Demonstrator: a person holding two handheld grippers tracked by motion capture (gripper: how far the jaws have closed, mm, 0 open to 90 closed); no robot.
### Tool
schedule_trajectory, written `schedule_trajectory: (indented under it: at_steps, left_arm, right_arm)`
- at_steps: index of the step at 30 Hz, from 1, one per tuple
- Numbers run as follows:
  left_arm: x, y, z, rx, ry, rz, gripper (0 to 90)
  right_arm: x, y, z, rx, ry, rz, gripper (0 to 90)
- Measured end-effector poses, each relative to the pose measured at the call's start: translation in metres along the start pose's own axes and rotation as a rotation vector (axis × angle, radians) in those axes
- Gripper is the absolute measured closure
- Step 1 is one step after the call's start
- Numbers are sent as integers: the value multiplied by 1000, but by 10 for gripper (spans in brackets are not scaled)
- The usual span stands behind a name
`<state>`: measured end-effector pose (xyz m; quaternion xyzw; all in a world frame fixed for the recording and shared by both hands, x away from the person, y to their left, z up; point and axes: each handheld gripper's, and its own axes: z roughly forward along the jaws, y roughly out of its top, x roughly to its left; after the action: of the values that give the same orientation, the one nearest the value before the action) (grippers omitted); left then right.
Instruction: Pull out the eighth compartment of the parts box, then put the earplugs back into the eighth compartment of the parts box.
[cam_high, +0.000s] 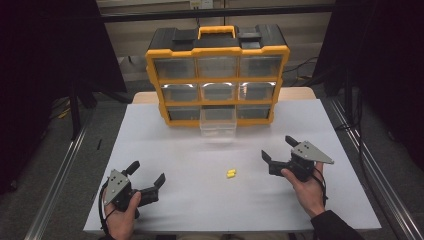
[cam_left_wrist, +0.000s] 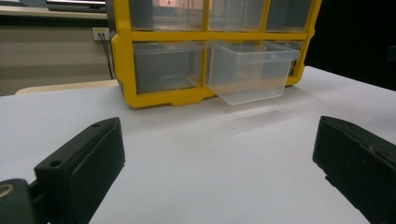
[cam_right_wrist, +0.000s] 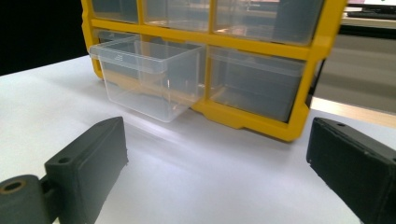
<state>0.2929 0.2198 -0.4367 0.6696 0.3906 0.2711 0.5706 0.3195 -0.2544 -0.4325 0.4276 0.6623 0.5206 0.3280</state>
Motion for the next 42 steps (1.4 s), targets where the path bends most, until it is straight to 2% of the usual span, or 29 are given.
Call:
schedule_trajectory:
  at_steps: [9,15,19,25,29,31,33,36,42]
  left_arm:
    - [0,-1,-2,6,7,9,23]
    - [2,-3,-3,22,23,8,23]
    - [0,-2,-3,15,15,11,23]
    - [-1,0,-5,7,29,7,23]
    - [-1,0,-8,6,35,15,23]
    - [-1,0,-8,6,38,14,23]
    - [-1,0,-7,2,40,9,23]
    - [0,-1,-6,9,42,6,23]
    - [1,-2,-7,9,39,2,23]
  right_arm:
    - [-4,-3,-18,-21,-26,25,41]
    - [-10,-5,-33,-34,-67,53,44]
    - [-13,-10,-42,-40,-101,67,42]
    - [-13,-18,-54,-29,-120,72,41]
    - [-10,-24,-65,-3,-130,74,38]
    - [-10,-26,-66,-5,-129,83,38]
    - [-9,-24,-65,-7,-126,71,38]
    - [-8,-21,-62,-14,-127,31,38]
    - [-8,-21,-57,0,-113,40,38]
